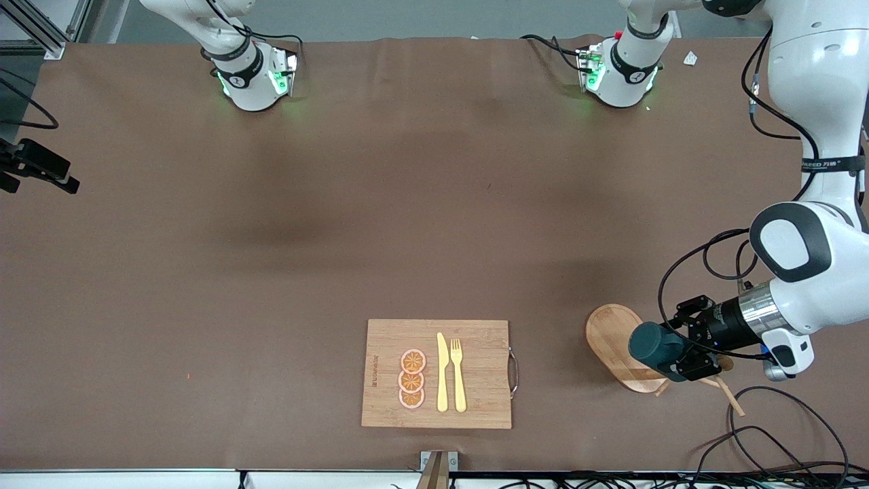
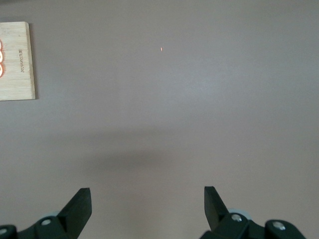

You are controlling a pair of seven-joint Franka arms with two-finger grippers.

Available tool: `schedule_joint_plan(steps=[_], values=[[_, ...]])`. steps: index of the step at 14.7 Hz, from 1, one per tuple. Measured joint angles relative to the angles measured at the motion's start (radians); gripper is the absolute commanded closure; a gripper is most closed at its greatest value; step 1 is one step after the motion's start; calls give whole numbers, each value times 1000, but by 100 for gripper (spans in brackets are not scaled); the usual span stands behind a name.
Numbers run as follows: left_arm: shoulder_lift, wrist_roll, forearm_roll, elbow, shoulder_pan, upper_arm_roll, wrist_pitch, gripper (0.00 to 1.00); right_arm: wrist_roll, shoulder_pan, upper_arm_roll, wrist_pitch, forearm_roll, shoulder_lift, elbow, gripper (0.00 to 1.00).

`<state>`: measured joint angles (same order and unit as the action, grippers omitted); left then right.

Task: Transfer cup from left to right arm and place
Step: 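Close the left gripper on the teal mug's rim, then lift the teal mug off the stand with the left gripper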

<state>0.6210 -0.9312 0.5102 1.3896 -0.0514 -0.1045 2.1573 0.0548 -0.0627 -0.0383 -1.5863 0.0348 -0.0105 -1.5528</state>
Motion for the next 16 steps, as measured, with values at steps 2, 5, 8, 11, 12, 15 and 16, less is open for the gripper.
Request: schedule_joint_plan(steps=[2, 5, 8, 11, 12, 15, 16], values=[[0, 0, 0, -1, 0, 0, 1, 25, 0, 0, 0, 1, 0, 0, 0, 0], [0, 0, 0, -1, 0, 0, 1, 29, 0, 0, 0, 3, 0, 0, 0, 0], [0, -1, 0, -2, -1, 0, 1, 29, 0, 0, 0, 4, 0, 0, 0, 0], [-3, -5, 0, -7, -2, 0, 1, 29, 0, -1, 0, 4, 0, 0, 0, 0], [-9, -5, 0, -10, -2, 0, 1, 29, 0, -1, 0, 4, 0, 0, 0, 0], [-42, -20, 0, -12, 2, -3, -30, 29, 0, -1, 0, 5, 0, 0, 0, 0], [-55, -35, 0, -13, 4, -6, -42, 29, 0, -1, 0, 5, 0, 0, 0, 0]])
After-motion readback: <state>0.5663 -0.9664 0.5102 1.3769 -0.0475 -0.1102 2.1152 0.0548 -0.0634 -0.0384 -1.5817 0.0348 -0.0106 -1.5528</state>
